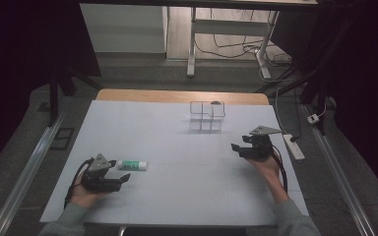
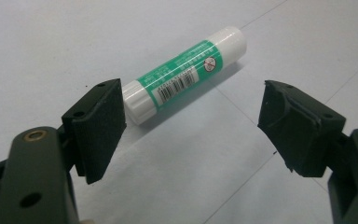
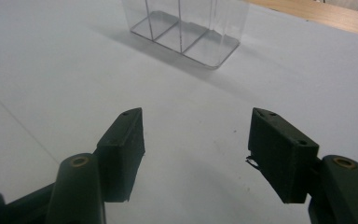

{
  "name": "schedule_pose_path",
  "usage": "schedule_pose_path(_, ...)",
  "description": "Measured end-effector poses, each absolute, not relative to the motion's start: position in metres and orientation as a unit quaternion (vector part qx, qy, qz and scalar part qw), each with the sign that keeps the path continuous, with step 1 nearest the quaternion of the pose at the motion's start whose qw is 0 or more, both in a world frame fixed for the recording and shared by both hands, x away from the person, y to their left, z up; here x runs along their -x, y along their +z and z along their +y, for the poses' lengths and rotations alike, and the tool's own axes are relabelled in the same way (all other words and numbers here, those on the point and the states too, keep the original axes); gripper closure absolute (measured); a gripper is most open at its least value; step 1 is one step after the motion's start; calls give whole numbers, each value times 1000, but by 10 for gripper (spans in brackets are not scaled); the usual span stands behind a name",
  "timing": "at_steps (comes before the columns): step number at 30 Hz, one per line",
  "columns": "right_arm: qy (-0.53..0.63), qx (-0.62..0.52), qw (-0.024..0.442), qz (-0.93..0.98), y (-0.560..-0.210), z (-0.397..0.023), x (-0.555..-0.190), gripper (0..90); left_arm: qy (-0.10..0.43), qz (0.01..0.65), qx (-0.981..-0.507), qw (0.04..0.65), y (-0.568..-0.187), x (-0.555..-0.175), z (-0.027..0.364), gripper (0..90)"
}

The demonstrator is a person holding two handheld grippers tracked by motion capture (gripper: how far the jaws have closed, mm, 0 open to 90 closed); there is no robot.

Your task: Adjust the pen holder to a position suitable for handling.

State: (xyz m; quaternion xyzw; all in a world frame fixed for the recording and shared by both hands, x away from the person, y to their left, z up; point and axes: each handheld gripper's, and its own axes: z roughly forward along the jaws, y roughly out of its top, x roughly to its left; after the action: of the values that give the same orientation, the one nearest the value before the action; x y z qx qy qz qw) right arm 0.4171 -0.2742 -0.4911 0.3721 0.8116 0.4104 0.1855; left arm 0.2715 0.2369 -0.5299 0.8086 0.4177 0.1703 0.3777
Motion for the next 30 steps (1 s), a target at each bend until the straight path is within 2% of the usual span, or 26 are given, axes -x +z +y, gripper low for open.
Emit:
schedule_pose_path(4, 410, -369, 203, 809, -493, -271, -426, 419, 172, 416, -808, 379, -529, -271, 236, 229)
schedule_pose_path(11, 421, -388, 188, 798, -495, -268, -446, 515, 171, 417, -808, 380, -529, -271, 237, 229)
schedule_pose_path(14, 432, -388, 185, 793, -495, -267, -452, 593, 171, 416, -808, 381, -529, -271, 237, 229)
schedule_pose_path(15, 434, -386, 190, 792, -496, -265, -455, 648, 172, 415, -808, 381, -529, -271, 237, 229)
schedule_pose_path(16, 434, -386, 190, 792, -496, -265, -455, 648, 172, 415, -808, 381, -529, -271, 237, 229)
schedule_pose_path(18, 425, -385, 190, 797, -497, -262, -460, 726, 172, 413, -809, 381, -529, -271, 236, 230)
schedule_pose_path(19, 425, -385, 190, 797, -497, -262, -460, 726, 172, 413, -809, 380, -529, -271, 236, 230)
schedule_pose_path(22, 419, -388, 196, 797, -496, -259, -466, 839, 171, 414, -810, 380, -529, -271, 236, 230)
schedule_pose_path(23, 419, -388, 196, 797, -496, -259, -466, 839, 171, 414, -810, 380, -529, -271, 236, 230)
schedule_pose_path(24, 414, -384, 214, 797, -497, -255, -468, 884, 171, 413, -810, 380, -529, -271, 236, 231)
schedule_pose_path(30, 405, -385, 211, 802, -501, -247, -482, 887, 170, 413, -811, 378, -530, -272, 236, 231)
